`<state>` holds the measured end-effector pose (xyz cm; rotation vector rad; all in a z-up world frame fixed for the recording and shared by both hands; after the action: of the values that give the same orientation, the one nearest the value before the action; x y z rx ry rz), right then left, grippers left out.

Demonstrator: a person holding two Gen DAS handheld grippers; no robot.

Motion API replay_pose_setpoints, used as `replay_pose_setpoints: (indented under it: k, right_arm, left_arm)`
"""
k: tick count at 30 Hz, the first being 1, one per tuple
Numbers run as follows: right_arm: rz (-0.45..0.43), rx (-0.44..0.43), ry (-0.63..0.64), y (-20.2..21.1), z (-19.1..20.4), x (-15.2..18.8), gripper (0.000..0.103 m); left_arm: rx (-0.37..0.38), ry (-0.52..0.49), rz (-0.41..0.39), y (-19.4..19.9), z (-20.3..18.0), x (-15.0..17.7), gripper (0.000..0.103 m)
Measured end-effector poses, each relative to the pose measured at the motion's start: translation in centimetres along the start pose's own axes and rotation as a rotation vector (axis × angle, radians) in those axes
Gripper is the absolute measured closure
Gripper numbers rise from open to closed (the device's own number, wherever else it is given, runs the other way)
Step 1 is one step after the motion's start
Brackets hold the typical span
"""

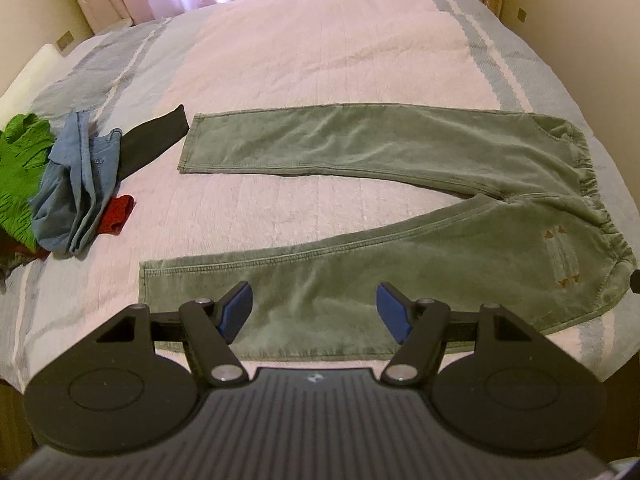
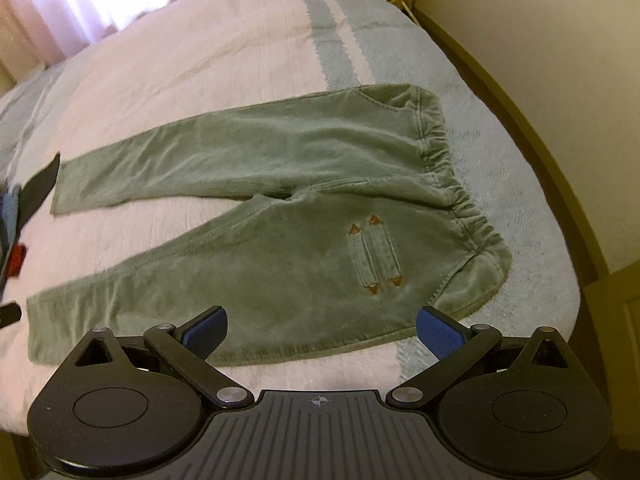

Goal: Fold clothes

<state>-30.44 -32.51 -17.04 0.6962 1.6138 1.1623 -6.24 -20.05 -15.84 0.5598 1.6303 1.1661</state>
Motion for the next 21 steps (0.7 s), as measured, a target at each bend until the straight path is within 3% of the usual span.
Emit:
replay_pose_setpoints:
  k: [5, 11, 21]
  right_arm:
    - [0.001, 0.006, -0.115, -1.5, -2.6, -0.2, 0.000]
    - [0.012, 0.058, -0.091, -3.6, -4.8, 0.2, 0.000]
    - [0.043, 0.042, -0.041, -8.2, -6.5, -1.8, 0.000]
  left_arm:
    - [-0.008, 0.001, 0.004, -1.5, 2.2, -0.5, 0.038]
    - [-0.016, -0.002, 0.054, -3.8, 3.6, 0.2, 0.037]
    - [-0.009, 0.005, 0.113, -7.2, 2.8, 0.9, 0.037]
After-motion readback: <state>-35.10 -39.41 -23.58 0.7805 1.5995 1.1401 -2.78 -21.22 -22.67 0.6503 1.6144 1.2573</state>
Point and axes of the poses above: each gripper's, at about its wrist camera, not at the fingertips, and y roughly against the way its jaws point, z to its left, x to its underside, the point moved 9 cm from there along -y, roughly the way its jaws point, and after that the axes turned 9 degrees about x, right-handed, at the moved point
